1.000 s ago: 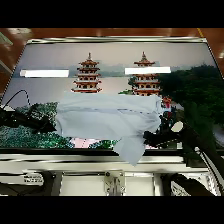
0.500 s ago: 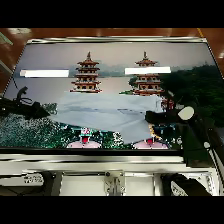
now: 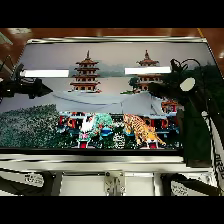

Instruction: Fold the shirts.

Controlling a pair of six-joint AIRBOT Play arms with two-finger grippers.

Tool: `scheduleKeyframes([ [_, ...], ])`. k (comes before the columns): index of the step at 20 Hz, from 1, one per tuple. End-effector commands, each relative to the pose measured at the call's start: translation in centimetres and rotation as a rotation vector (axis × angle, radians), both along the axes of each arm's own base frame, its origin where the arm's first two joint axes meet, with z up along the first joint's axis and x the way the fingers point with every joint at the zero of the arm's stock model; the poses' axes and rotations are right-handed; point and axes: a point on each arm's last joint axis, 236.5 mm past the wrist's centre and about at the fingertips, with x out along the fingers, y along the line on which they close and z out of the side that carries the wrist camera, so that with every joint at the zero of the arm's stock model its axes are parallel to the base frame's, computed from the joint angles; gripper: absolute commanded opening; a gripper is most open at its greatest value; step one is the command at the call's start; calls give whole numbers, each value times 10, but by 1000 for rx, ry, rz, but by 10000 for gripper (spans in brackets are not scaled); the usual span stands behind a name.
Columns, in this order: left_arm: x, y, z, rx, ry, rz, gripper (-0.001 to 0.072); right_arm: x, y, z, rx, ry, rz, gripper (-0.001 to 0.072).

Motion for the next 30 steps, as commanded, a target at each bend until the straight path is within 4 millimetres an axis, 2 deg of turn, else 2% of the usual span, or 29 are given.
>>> scheduleKeyframes([
  [1,39,-7,-6,-23,-24,50,37,20,-34,-16,-10,35,-83,59],
  [4,32,-14,-39,-66,76,41,37,11,-53,-43,-2,129,-111,59],
  [6,24,-19,-56,-93,141,25,37,6,-55,-64,0,191,-108,59],
  [9,23,-18,-67,-97,162,30,37,4,-51,-92,10,248,-108,60],
  [11,23,-18,-70,-96,169,30,43,4,-50,-102,17,266,-113,83],
  [12,22,-17,-71,-88,170,27,126,5,-51,-102,15,263,-114,201],
  [13,22,-16,-71,-86,171,27,339,8,-53,-100,7,246,-110,465],
  [14,22,-14,-71,-89,175,34,571,7,-56,-97,-11,236,-86,602],
  [15,21,-10,-69,-95,180,50,616,4,-62,-91,-32,233,-62,633],
  [16,22,-4,-66,-98,181,68,615,0,-73,-87,-53,238,-63,633],
  [17,21,1,-62,-102,181,81,615,-7,-87,-84,-66,258,-77,681],
  [18,19,6,-57,-104,176,86,612,-15,-98,-84,-58,291,-98,687],
  [21,7,6,-40,-119,184,53,606,-42,-122,-95,0,418,-149,688],
  [23,-5,-1,-31,-133,202,8,604,-48,-125,-106,34,464,-165,703],
  [25,-14,-11,-22,-137,205,-45,603,-45,-120,-117,75,479,-174,703],
  [27,-17,-21,-12,-131,192,-74,602,-40,-114,-126,111,478,-177,703],
  [30,-18,-34,1,-116,163,-106,602,-30,-118,-133,110,449,-203,703],
])
